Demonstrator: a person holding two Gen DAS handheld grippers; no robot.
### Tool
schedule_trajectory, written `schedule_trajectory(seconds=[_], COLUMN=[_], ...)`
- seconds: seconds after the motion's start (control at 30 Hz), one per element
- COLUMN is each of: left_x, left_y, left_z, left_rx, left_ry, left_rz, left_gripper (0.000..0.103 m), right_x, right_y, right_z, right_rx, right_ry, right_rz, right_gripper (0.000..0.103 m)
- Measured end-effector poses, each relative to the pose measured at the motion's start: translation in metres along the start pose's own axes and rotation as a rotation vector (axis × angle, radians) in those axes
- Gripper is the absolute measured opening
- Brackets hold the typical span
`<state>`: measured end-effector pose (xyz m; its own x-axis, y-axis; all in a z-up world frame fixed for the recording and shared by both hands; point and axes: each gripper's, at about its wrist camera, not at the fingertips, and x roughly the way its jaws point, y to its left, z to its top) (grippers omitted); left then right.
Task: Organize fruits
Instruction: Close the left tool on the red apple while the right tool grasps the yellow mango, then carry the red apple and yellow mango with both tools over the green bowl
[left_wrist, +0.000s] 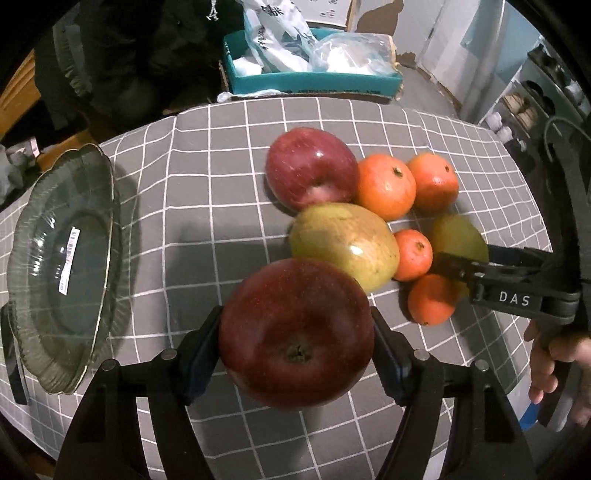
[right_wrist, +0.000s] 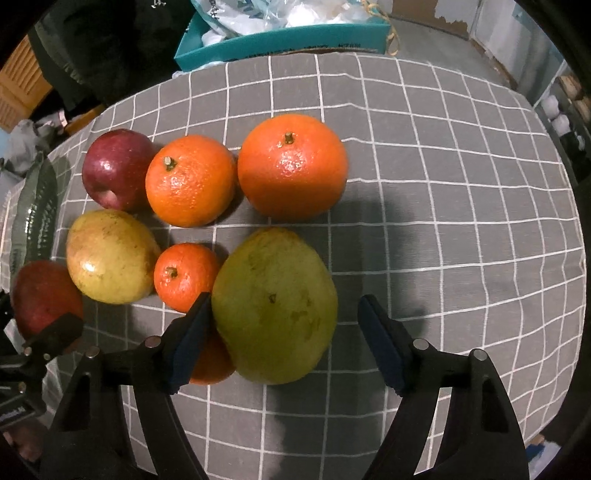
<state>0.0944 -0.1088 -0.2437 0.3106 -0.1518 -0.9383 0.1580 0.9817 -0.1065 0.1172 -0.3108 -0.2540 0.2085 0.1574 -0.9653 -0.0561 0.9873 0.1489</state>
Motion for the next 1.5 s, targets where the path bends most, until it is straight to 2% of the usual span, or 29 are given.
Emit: schedule_trajectory(seconds=[0.13, 0.2, 0.23, 0.47, 0.87, 1.5], left_x=[-0.002, -0.002, -0.002, -0.01, -0.043, -0.114], left_y=[0.004, 0.005, 0.005, 0.01, 0.018, 0.026], left_z=[0.002, 0.002, 0.002, 0.003, 0.008, 0.009], left_rx=[-0.008, -0.011, -0.014, -0.027, -0.04, -0.016], left_ry=[-0.007, -0.008, -0.009, -0.029, -0.096, -0.284], left_rz=[-0.002, -0.002, -0.002, 0.004, 0.03, 0.065], left_gripper=[0.075, 0.075, 0.075, 0.075, 0.075, 0.075], right_x=[0.002, 0.003, 0.002, -0.007, -0.064, -0.146], right_y=[-0.005, -0.008, -0.011, 0.0, 0.02, 0.047], right_z=[0.003, 0.005, 0.005, -0.001, -0.005, -0.015], right_rx=[0.024, 0.048, 0.057, -0.004, -0.083, -0.156], right_ry=[0.004, 0.015, 0.02, -0.012, -0.199, -0.418], right_rz=[0.025, 0.074, 0.079, -0.001, -0.102, -0.101], right_gripper=[0.077, 0.066, 0.066, 0.066, 0.066, 0.066])
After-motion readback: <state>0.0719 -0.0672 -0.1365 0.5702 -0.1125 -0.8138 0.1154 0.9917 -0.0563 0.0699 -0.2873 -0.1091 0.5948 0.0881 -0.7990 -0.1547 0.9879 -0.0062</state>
